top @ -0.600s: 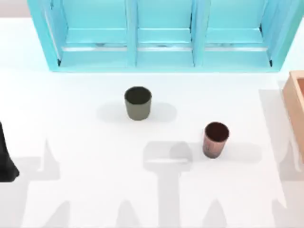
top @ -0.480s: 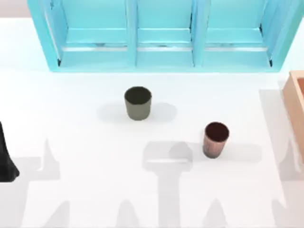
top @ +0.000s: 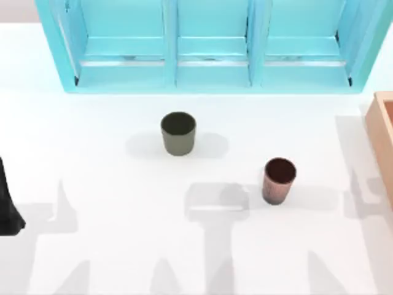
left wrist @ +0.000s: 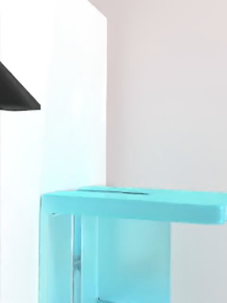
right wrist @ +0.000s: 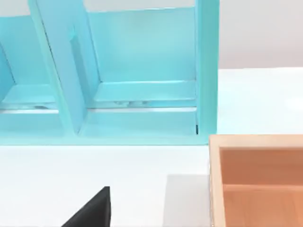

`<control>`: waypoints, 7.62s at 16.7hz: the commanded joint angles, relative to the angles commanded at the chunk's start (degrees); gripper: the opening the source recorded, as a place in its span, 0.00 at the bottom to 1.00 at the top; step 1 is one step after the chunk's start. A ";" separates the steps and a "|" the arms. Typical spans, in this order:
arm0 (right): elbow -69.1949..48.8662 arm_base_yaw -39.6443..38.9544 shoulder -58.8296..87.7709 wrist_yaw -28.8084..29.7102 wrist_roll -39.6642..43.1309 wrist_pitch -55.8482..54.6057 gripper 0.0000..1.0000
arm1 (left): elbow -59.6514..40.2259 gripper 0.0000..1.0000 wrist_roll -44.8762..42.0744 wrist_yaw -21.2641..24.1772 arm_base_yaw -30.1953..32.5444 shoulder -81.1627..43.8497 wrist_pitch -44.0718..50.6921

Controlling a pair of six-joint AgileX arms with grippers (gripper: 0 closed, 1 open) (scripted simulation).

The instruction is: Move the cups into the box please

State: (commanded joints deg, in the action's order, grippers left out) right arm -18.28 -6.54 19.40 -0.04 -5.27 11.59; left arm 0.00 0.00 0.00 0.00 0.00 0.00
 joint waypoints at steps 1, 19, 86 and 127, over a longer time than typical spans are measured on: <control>-4.11 -1.49 4.65 0.18 -1.30 2.81 1.00 | 0.00 1.00 0.00 0.00 0.00 0.00 0.00; -97.41 -30.97 103.14 9.56 -30.52 58.58 1.00 | 0.00 1.00 0.00 0.00 0.00 0.00 0.00; -99.32 -24.55 107.56 9.14 -25.69 54.08 0.00 | 0.00 1.00 0.00 0.00 0.00 0.00 0.00; -38.16 36.29 61.01 -0.80 34.80 49.29 0.30 | 0.00 1.00 0.00 0.00 0.00 0.00 0.00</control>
State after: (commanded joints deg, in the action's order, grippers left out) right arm -56.43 29.75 80.41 -0.85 29.54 60.87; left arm 0.00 0.00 0.00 0.00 0.00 0.00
